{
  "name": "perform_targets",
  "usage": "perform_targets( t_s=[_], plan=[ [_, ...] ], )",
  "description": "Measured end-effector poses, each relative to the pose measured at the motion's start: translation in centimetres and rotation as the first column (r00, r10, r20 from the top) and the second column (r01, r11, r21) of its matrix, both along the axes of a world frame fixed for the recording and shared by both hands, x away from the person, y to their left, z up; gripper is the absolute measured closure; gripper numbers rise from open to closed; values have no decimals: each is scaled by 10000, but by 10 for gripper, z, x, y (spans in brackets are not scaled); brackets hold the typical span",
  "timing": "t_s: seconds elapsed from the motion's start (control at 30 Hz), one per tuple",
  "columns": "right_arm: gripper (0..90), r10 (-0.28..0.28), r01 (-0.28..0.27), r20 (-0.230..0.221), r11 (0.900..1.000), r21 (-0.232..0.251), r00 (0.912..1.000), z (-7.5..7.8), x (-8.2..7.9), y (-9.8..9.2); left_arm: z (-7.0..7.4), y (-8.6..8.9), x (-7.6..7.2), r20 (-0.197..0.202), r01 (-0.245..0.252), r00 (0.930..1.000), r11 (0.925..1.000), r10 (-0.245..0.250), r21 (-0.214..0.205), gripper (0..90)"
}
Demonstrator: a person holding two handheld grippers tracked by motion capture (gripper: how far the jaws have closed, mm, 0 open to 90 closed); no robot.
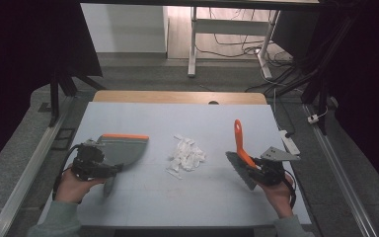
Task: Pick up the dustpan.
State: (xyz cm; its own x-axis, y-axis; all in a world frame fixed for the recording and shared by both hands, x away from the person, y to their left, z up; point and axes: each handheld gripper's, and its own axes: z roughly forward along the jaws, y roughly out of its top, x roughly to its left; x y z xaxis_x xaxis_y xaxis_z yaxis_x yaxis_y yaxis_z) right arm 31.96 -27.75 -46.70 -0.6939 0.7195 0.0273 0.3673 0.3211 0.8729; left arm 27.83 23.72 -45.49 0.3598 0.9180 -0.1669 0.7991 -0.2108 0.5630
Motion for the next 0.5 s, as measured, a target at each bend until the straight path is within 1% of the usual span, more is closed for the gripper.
perform_targets(
  t_s=[0.07,0.1,0.13,0.27,0.3,0.33,0.5],
  plan=[
    [700,-5,5,-2,10000,-16,10000,0,0,0,-6,2,2,-385,-108,9992,9999,108,-2,179],
    [700,36,-36,-32,10000,11,10000,0,0,0,-11,4,3,-553,-289,9981,9995,283,-105,174],
    [700,31,-31,-33,10000,6,10000,-1,0,0,-11,4,3,-553,-289,9981,9995,283,-105,173],
    [700,28,-28,-24,10000,2,10000,-1,0,0,-20,8,7,-795,-600,9952,9977,574,-315,172],
    [700,31,-31,-21,10000,-5,10000,-1,0,0,-24,8,9,-932,-645,9938,9972,606,-388,171],
    [700,31,-31,-21,10000,-5,10000,-1,0,0,-24,8,9,-932,-645,9938,9972,606,-388,169],
    [700,33,-33,-28,10000,-20,10000,-1,0,1,-33,6,12,-1219,-896,9889,9955,853,-303,163]
  ],
)
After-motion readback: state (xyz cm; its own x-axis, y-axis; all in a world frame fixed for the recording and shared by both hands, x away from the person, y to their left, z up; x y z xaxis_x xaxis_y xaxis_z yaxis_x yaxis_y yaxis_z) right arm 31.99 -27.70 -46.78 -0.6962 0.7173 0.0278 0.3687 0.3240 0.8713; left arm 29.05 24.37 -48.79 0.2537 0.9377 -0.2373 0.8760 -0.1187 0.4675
